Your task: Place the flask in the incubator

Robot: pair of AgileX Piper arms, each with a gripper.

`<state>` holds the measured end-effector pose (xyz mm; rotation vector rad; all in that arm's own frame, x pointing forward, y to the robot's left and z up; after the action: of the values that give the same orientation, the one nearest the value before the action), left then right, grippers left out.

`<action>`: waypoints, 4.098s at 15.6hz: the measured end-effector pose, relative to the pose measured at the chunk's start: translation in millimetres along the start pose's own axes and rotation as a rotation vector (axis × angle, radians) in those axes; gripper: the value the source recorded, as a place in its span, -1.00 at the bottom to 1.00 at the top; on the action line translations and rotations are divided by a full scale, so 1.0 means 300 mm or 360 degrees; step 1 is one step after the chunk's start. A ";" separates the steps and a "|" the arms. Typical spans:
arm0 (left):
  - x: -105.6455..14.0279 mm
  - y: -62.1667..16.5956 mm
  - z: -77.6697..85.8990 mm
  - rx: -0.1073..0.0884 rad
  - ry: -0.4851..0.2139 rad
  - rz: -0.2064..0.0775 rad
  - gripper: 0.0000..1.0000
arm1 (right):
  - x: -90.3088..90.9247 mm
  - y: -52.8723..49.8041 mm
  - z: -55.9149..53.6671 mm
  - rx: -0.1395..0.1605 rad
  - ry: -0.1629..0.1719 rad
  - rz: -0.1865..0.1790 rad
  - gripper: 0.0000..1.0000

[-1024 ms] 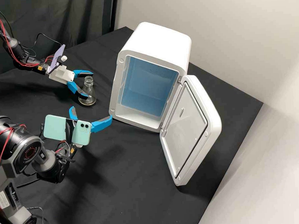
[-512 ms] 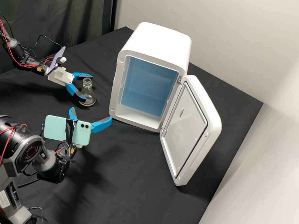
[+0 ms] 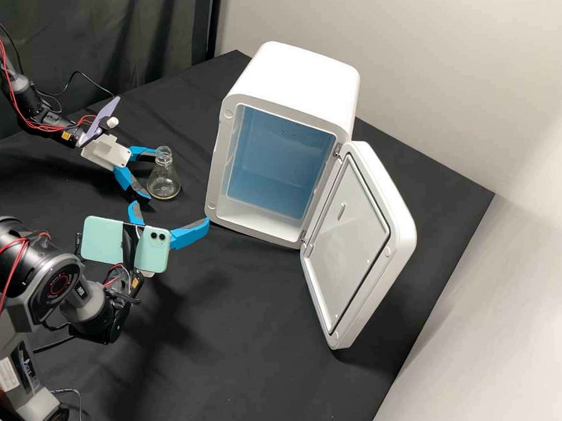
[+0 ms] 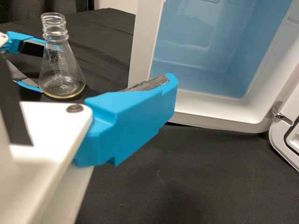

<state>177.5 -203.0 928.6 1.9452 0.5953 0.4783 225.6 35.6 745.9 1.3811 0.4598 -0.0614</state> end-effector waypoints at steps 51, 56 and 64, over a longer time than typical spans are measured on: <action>-0.026 0.045 0.155 -0.0051 -0.0352 0.0026 1.00 | 0.004 -0.008 0.003 0.0008 -0.0017 -0.0004 1.00; -0.040 0.037 0.189 -0.0086 -0.0413 -0.0003 1.00 | 0.004 -0.008 0.003 0.0008 -0.0017 -0.0004 1.00; -0.038 0.035 0.201 -0.0127 -0.0433 -0.0018 1.00 | 0.004 -0.008 0.003 0.0008 -0.0017 -0.0004 1.00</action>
<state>204.5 -256.4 912.2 1.8885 0.4059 0.2210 226.1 34.6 743.5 1.3848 0.4526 -0.0718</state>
